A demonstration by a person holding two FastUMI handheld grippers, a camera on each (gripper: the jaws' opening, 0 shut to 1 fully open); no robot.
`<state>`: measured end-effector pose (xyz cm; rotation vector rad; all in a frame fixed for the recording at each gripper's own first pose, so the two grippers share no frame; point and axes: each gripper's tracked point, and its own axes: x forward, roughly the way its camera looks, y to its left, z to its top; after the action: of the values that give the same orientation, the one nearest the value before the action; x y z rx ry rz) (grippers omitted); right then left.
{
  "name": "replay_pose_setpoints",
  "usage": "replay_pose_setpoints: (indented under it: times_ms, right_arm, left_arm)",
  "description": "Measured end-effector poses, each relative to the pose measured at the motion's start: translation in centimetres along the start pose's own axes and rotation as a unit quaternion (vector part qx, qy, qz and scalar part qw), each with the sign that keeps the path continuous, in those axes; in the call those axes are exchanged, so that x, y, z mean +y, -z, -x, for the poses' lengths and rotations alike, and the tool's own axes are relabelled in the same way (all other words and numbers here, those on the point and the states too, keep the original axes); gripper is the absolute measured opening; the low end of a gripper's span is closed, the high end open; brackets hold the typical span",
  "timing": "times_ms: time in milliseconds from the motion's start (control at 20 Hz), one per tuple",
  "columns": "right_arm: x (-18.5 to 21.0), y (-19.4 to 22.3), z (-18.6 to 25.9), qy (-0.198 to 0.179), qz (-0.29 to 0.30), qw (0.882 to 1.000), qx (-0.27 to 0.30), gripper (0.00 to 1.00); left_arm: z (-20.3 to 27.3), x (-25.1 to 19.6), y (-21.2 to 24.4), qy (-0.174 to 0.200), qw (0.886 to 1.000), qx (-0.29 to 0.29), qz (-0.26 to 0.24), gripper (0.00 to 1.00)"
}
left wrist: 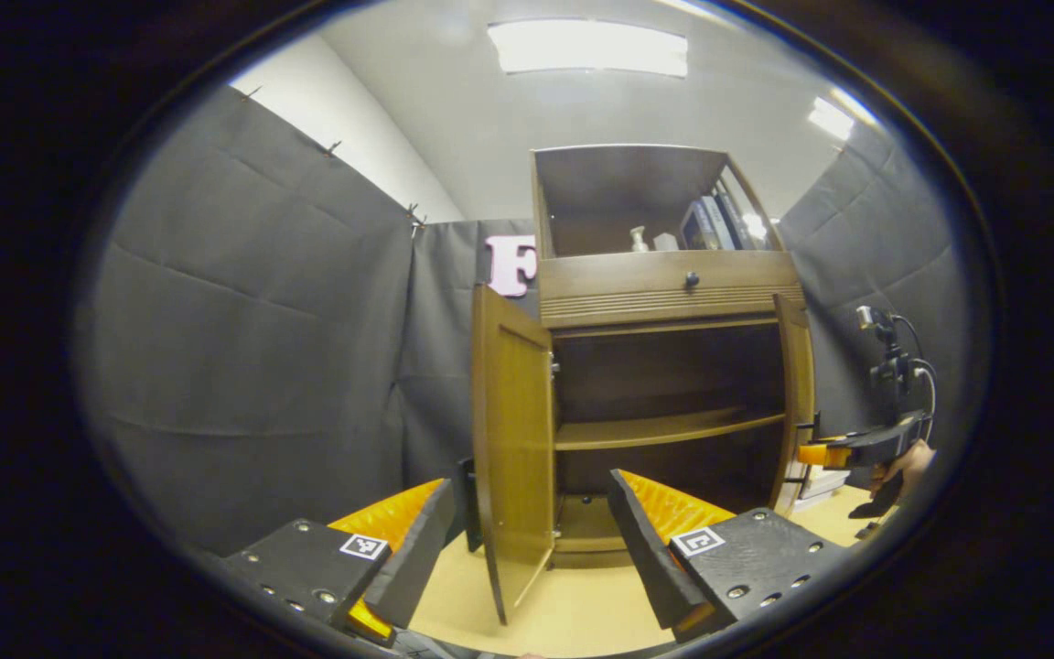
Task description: Open the right door of the double-door shoe cabinet with the right hand, and open the left door with the left hand.
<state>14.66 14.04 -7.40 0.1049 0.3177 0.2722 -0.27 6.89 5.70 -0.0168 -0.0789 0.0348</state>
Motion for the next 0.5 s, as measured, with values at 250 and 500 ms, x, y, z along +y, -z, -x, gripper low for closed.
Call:
replay_pose_setpoints:
  times_ms: [250,500]
  right_arm:
    - [-3.2,0.3,3.1,0.009,0.0,1.0,0.0,0.12]
    - [-7.0,0.7,5.8,0.023,0.001,1.0,0.002,0.12]
  left_arm:
    - [-1.4,-4.0,-0.3,0.034,0.999,-0.001,0.013,0.99]
    - [-1.3,-7.7,-0.9,0.059,0.998,-0.005,0.013,0.99]
